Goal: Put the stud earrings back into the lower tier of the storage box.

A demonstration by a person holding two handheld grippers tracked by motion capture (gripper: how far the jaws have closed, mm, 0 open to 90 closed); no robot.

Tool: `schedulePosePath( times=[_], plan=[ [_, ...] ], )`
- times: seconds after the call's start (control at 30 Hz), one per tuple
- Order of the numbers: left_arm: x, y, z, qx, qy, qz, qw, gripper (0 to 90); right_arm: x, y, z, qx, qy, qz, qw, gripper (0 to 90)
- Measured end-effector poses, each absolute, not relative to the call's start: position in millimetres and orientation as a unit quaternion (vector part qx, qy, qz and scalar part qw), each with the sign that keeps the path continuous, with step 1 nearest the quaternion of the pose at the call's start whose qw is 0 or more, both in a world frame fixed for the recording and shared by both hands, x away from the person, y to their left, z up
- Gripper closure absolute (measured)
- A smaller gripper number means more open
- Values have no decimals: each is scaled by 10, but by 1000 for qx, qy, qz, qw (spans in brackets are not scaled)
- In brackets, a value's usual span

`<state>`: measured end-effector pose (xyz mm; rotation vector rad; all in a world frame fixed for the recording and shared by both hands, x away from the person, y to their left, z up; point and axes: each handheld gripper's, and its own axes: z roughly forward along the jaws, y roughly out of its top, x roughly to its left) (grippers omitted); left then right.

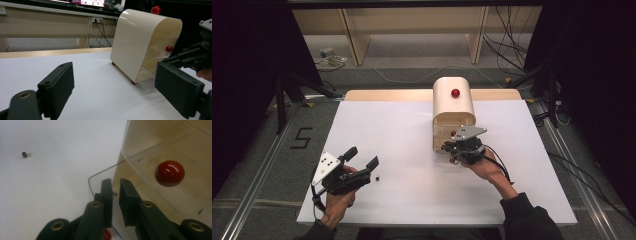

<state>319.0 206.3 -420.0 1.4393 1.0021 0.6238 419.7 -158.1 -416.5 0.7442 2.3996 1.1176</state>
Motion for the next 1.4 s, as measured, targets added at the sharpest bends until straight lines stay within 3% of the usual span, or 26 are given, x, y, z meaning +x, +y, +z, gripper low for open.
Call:
schedulePosePath(
  times=[0.1, 0.33, 0.7, 1.4],
  plan=[
    [3192, 2063, -4202, 620, 432, 268, 597, 155, 4171, -1544, -4137, 260, 857, 402, 191, 702],
    [3191, 2065, -4201, 620, 432, 269, 597, 155, 4134, -1478, -4080, 248, 855, 416, 183, 603],
    [3188, 2070, -4199, 616, 433, 273, 598, 155, 4031, -1259, -3991, 236, 830, 493, 109, 451],
    [3192, 2074, -4204, 611, 441, 278, 596, 155, 3992, -560, -4353, 193, 865, 459, 64, 372]
  ],
)
